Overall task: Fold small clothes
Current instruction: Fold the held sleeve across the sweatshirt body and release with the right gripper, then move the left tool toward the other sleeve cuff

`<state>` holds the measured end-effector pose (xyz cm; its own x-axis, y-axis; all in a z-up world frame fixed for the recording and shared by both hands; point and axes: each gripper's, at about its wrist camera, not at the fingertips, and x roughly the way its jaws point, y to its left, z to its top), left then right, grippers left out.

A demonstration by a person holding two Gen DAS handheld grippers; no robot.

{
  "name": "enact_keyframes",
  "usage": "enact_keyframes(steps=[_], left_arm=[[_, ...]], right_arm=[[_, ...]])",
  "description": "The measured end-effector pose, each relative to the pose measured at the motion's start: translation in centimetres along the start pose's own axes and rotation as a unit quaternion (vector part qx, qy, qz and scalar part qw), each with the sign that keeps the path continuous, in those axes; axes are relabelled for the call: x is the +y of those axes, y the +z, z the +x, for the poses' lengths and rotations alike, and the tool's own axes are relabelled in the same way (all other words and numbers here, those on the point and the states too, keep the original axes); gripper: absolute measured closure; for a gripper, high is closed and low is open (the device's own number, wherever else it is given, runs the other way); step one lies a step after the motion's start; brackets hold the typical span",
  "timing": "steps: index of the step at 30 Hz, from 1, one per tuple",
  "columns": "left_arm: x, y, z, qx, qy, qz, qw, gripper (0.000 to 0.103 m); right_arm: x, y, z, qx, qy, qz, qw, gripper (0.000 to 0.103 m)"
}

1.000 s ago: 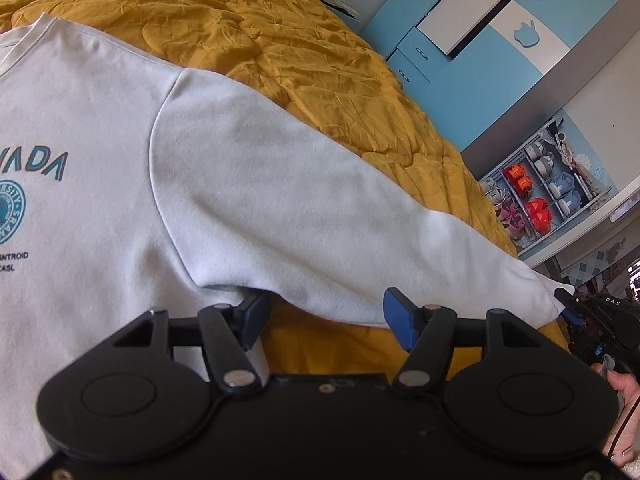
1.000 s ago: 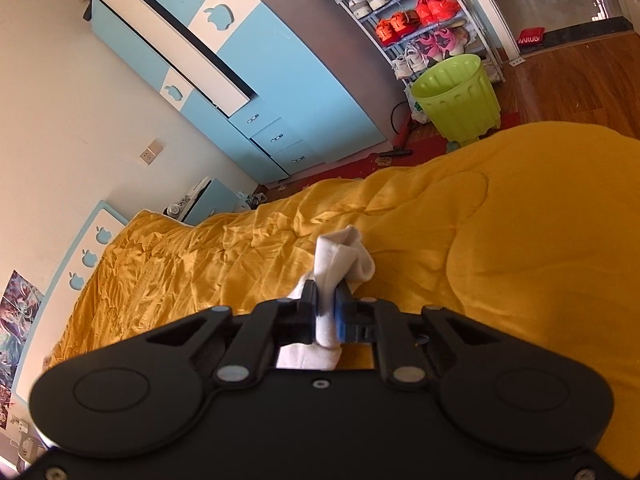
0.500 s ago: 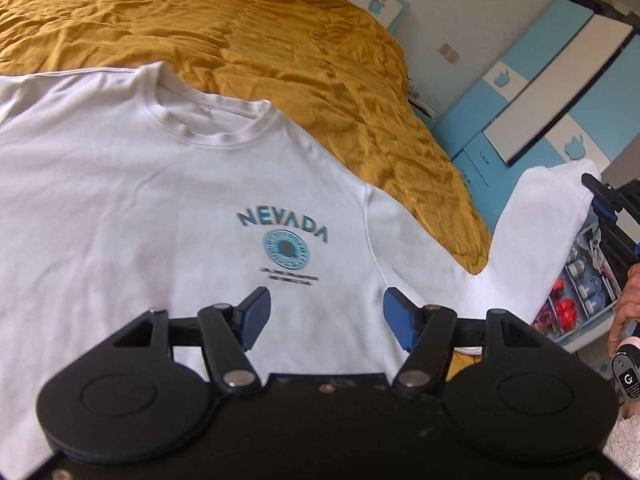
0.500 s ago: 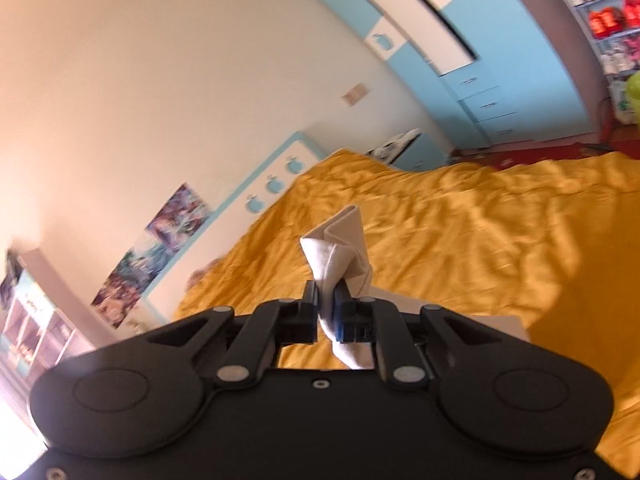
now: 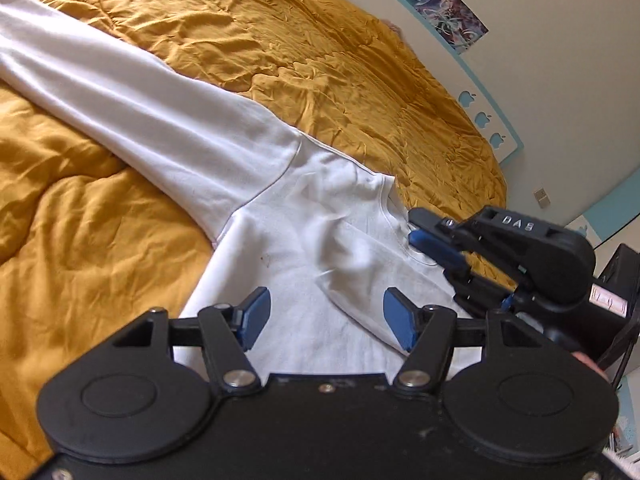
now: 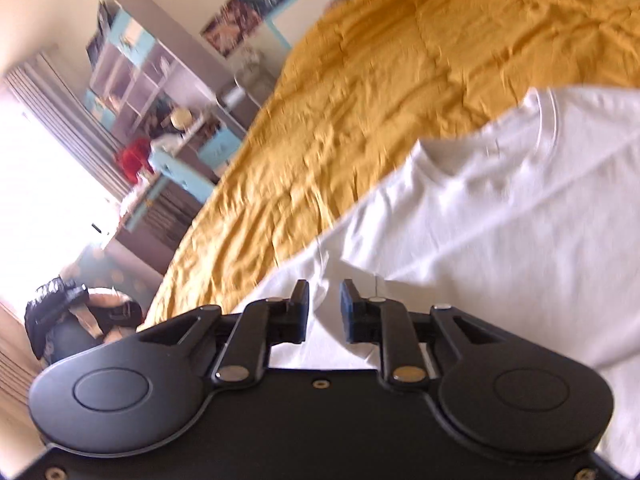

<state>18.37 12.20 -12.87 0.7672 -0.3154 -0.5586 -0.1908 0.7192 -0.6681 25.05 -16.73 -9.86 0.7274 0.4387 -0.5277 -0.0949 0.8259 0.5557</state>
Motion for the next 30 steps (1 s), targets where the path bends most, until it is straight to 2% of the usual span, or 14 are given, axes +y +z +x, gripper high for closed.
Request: enact_keyframes(steps=[1,3,4,5,9,10,14,17,20,23,26,28,29,30], left_arm=[[0.7,0.1,-0.1,0.002,-0.006,-0.009,0.9999,0.037],[1.0,0.3,0.5,0.007,-0.018,-0.022,0.9996,0.037],[0.8,0.5,1.2,0.012,-0.021,-0.023,0.9994,0.037],[0.6,0.6,2.0,0.018,-0.020,-0.025,0.9993,0.037],[0.2,0.6,5.6,0.035,-0.012,-0.050,0.9981,0.037],[0.2,0.7,6.6,0.043,-0.004,-0.058,0.9974,0.037],[0.7,0.9,9.3,0.035,0.022,-0.078,0.9961,0.037],[1.0,1.6,10.6,0.015,0.028,-0.096,0.9949,0.037],[1.2,2.2,11.1,-0.001,0.031,-0.111,0.9934,0.037],[0.8,2.6,11.5,-0.016,0.022,-0.096,0.9950,0.041],[0.7,2.6,11.7,-0.033,-0.011,-0.083,0.9960,0.046],[0.8,2.5,11.7,-0.040,-0.021,-0.081,0.9957,0.049],[0.9,2.5,11.6,-0.046,-0.022,-0.076,0.9958,0.054],[0.9,2.5,11.4,-0.052,-0.020,-0.070,0.9960,0.082]], right_arm=[[-0.2,-0.7,-0.3,0.006,0.003,-0.002,1.000,0.082],[-1.1,-1.5,-2.0,-0.014,-0.001,-0.011,1.000,0.077],[-2.0,-1.4,-3.5,-0.030,-0.017,-0.019,0.999,0.069],[-2.9,-1.3,-4.8,-0.044,-0.040,-0.024,0.998,0.060],[-7.9,0.6,-9.7,-0.074,-0.151,-0.056,0.984,0.058],[-8.9,0.6,-10.8,-0.076,-0.188,-0.070,0.977,0.058],[-12.8,-0.1,-14.2,-0.067,-0.334,-0.151,0.928,0.055],[-15.4,-0.9,-15.5,-0.043,-0.389,-0.168,0.905,0.055],[-17.0,-1.5,-15.5,-0.014,-0.410,-0.184,0.893,0.055],[-16.8,-2.2,-14.0,-0.001,-0.432,-0.244,0.868,0.055],[-16.2,-2.3,-12.0,0.002,-0.442,-0.311,0.842,0.054],[-16.0,-2.1,-11.0,0.005,-0.447,-0.333,0.831,0.054],[-15.9,-1.9,-10.7,0.000,-0.445,-0.338,0.829,0.055],[-15.9,-1.6,-10.6,-0.005,-0.441,-0.339,0.831,0.056]])
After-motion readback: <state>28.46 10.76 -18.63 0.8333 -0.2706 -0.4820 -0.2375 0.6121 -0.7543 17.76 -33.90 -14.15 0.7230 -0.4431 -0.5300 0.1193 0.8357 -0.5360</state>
